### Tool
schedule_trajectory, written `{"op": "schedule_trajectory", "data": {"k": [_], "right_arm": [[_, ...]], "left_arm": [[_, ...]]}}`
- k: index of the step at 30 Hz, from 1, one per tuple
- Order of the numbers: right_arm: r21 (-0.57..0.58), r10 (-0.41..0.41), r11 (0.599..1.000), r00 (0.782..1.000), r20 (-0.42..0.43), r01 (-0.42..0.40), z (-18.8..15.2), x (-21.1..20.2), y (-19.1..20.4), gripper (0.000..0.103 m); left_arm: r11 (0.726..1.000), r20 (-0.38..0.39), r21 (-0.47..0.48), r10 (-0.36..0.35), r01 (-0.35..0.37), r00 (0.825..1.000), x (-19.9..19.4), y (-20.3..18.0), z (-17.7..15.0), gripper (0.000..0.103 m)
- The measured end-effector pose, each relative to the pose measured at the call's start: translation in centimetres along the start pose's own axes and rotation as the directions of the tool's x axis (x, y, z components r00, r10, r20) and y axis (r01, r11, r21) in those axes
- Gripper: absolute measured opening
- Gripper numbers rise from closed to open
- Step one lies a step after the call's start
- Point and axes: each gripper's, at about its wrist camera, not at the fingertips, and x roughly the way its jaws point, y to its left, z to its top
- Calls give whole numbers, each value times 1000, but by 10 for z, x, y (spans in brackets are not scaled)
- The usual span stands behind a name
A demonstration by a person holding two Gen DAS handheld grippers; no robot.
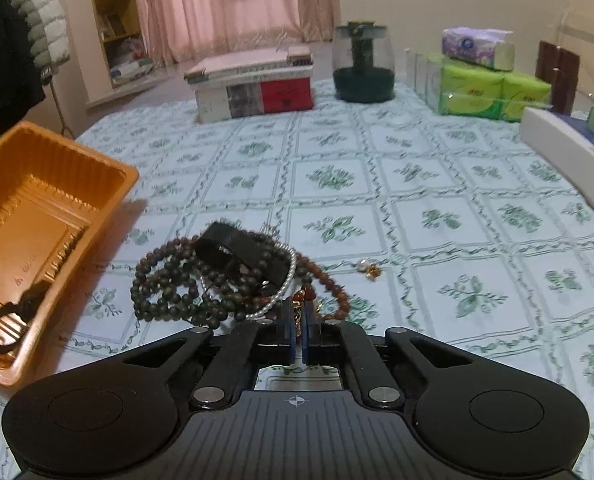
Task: Organize jewelry
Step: 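Grasp the red beaded bracelet with pendant using the right gripper, then drop the red beaded bracelet into the orange tray with the right gripper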
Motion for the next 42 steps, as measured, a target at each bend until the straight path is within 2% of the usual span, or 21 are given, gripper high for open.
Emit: {"op": "schedule_trajectory", "data": {"k": [9,14,19,25,31,35,42], "right_arm": [[-16,21,1000,996,89,-20,25,-38,1,3],[-45,86,996,989,118,-82,43,-49,17,3],[-98,188,979,975,121,-177,60,-51,47,3],[-144,319,941,944,84,-306,72,-42,93,3],[-201,446,879,895,23,-432,71,-32,146,3],[-221,490,847,871,-30,-484,66,-22,172,3],[-229,525,817,847,-88,-530,55,-9,197,3]], "left_arm": [[1000,0,-1,-1,1,1000,0,1,0,3],[1000,1,-3,-3,3,1000,0,1,0,3],[1000,1,-3,-3,3,1000,0,2,0,3],[1000,2,-5,-4,4,1000,0,2,0,3],[1000,2,-8,-4,4,1000,0,1,0,3],[1000,3,-10,-5,5,1000,0,1,0,3],[1000,5,-14,-6,7,1000,1,0,0,3]]}}
